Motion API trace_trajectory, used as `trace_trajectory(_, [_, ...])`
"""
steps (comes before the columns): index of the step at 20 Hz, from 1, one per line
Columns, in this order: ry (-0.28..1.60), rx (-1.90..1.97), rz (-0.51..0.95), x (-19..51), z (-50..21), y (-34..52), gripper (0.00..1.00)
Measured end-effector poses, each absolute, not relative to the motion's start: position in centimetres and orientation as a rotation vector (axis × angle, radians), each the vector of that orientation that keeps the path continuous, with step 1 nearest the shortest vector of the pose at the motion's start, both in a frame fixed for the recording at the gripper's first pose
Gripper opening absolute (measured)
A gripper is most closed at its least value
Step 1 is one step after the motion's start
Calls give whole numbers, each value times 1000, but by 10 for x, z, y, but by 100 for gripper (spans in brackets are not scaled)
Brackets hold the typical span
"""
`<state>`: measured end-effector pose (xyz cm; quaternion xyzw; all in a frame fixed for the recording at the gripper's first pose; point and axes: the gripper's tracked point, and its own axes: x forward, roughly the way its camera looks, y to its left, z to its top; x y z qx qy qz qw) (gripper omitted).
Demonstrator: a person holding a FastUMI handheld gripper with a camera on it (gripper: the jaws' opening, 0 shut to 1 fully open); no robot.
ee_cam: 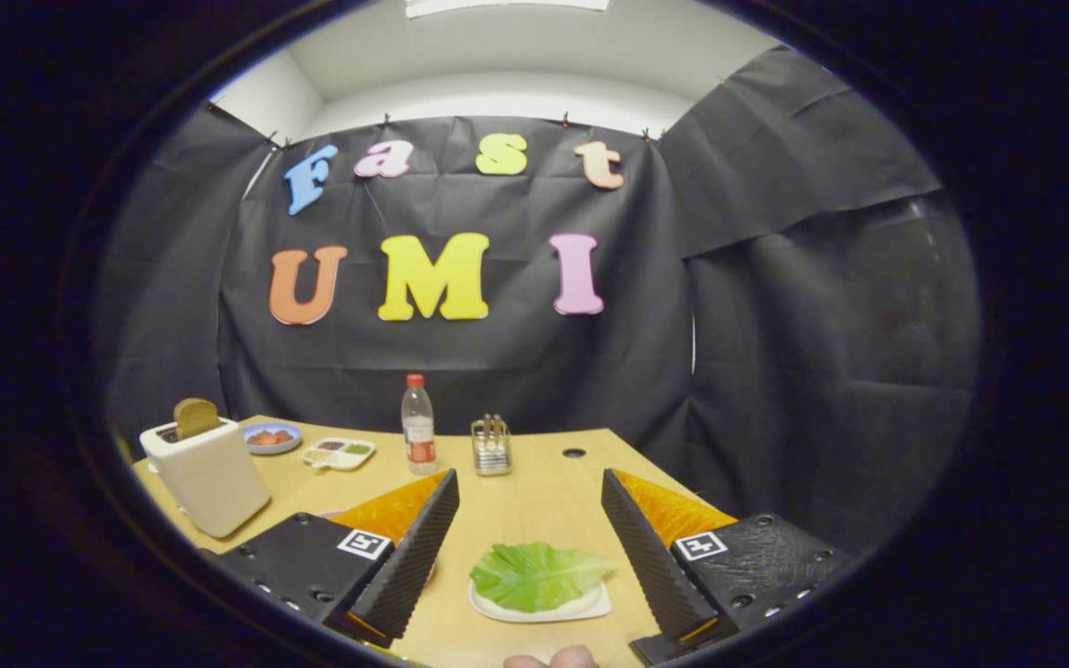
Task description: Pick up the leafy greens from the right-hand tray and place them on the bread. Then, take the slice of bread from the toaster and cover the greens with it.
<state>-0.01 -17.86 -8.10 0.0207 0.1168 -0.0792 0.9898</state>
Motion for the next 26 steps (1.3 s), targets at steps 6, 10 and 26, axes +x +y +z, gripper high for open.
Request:
trace_trajectory(6, [480,299,-160,27,-169,-229,96])
trace_trajectory(10, [570,404,-184,38,-205,-243,96])
trace_trajectory(26, [707,592,-219,51,-254,-257,43])
